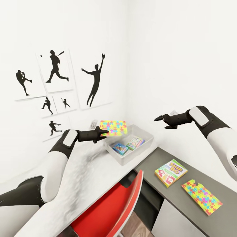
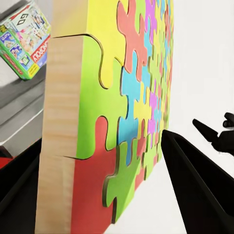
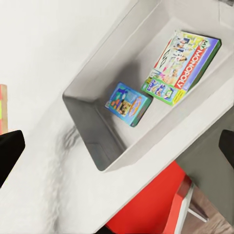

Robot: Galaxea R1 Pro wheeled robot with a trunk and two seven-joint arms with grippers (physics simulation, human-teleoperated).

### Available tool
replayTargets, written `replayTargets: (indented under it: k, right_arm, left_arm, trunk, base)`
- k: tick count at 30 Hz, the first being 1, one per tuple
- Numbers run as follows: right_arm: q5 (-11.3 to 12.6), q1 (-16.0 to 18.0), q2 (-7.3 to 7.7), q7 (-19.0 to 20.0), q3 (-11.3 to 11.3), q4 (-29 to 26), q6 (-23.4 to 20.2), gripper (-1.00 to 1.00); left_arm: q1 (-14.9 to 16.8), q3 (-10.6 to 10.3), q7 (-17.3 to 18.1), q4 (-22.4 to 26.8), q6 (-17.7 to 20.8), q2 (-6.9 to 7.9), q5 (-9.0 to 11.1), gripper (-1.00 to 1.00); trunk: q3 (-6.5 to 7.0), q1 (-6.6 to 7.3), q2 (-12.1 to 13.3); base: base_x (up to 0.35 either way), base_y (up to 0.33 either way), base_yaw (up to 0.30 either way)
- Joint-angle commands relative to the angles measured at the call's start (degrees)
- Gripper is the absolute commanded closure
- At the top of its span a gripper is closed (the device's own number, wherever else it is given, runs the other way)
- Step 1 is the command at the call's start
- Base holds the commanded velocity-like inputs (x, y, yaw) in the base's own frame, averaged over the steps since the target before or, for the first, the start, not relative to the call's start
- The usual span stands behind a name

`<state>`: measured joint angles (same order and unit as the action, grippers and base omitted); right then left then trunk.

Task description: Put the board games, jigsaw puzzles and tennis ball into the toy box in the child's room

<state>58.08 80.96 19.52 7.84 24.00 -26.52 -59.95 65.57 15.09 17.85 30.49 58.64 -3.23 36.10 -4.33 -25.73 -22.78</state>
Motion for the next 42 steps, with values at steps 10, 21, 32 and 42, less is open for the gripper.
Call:
replayTargets:
  k: [10,21,32,42]
  right_arm:
    - [-0.4,0.1,0.08,0.6,0.3,0.0,0.0,-1.00]
    - [-0.4,0.1,0.08,0.6,0.3,0.0,0.0,-1.00]
    - [-0.4,0.1,0.08,0.6,0.3,0.0,0.0,-1.00]
    - [-0.4,0.0,0.08,0.6,0.3,0.0,0.0,-1.00]
  left_arm:
    - [0.1,0.5,0.4,0.0,0.3,0.05,-0.6,1.00]
    - [0.1,0.6,0.4,0.0,0.3,0.15,-0.6,1.00]
    - [0.1,1.8,0.4,0.0,0.3,0.15,-0.6,1.00]
    - [0.1,1.9,0.4,0.0,0.3,0.15,-0.6,1.00]
  trunk:
    - [-0.14,-0.05,-0.1]
    - [-0.14,-0.05,-0.1]
    - [-0.14,-0.05,-0.1]
    - [-0.14,-0.05,-0.1]
  base:
    - [0.155,-0.083,0.035]
    - [0.108,-0.111,0.010]
    - [0.032,-0.003,0.131]
    - [0.030,0.000,0.012]
